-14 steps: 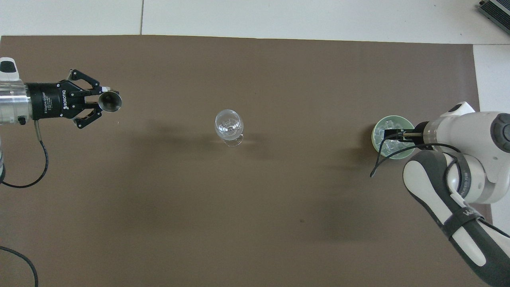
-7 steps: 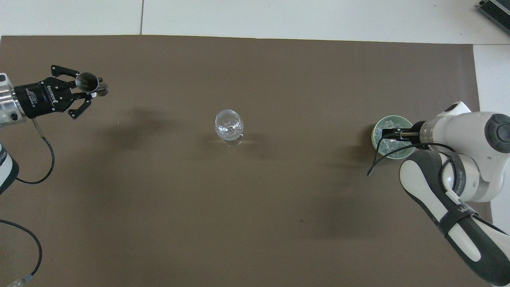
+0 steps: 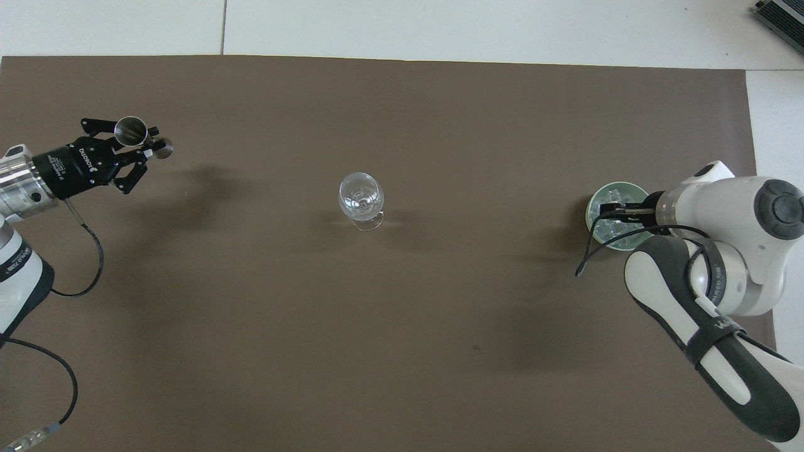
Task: Pour wine and add ice with both arms
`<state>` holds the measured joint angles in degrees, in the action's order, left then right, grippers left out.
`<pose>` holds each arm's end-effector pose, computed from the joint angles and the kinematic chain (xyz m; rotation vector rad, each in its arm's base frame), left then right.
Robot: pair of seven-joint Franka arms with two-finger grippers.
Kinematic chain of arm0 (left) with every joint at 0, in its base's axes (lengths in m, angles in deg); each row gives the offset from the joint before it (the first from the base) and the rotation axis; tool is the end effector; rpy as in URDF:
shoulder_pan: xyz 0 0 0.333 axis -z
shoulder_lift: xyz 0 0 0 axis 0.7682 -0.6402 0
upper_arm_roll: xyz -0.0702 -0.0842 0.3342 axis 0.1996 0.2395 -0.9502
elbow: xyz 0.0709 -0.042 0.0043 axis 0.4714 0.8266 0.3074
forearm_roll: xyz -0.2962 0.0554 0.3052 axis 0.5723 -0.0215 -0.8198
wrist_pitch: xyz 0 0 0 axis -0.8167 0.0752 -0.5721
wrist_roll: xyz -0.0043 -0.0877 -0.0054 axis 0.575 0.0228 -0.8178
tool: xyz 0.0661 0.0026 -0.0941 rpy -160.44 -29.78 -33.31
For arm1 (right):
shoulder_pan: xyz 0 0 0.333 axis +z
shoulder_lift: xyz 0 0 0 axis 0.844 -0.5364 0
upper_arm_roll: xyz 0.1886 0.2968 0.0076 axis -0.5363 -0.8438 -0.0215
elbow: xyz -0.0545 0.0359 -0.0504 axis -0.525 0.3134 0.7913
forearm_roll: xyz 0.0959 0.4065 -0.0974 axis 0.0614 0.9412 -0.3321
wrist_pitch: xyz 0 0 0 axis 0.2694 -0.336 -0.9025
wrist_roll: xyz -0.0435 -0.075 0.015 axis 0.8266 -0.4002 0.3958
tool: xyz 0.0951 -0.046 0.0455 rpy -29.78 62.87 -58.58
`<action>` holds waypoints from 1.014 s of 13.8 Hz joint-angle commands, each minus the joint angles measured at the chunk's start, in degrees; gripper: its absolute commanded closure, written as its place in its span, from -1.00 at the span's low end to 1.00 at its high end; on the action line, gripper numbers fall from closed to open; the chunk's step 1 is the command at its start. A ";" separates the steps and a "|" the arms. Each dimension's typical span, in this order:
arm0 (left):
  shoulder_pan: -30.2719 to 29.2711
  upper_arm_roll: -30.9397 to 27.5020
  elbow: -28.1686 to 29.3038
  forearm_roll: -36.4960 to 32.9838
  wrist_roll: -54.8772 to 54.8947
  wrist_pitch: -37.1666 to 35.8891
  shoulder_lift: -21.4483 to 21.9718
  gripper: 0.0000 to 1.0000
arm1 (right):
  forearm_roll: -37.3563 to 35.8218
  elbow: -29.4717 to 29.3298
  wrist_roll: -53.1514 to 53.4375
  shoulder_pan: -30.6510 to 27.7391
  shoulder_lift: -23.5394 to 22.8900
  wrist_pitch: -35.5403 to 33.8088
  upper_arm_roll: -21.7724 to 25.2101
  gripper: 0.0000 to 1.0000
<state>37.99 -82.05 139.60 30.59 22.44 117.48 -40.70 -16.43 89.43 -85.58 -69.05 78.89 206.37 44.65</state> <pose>0.6566 0.0919 0.2981 0.9938 1.6475 -0.6281 0.6048 -0.0415 0.3327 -3.1141 0.1242 -0.2584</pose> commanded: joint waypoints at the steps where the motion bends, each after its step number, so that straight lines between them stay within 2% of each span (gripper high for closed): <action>1: 0.33 0.18 1.77 2.23 -0.37 0.90 -1.02 1.00 | -1.23 -0.16 -1.24 -0.38 -0.32 0.81 -0.23 -0.28; 5: -0.10 0.00 5.01 2.23 -0.55 0.56 -0.41 1.00 | -1.31 -0.25 -1.24 -0.38 -0.32 0.55 -0.23 -0.03; 14: -1.07 -0.26 7.66 1.35 -0.90 0.20 0.21 1.00 | -2.98 -0.52 -1.42 -0.29 -0.32 0.02 -0.23 0.21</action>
<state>37.72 -82.29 145.28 31.40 22.27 117.68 -42.33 -18.01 89.38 -85.67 -69.04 78.89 206.38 44.64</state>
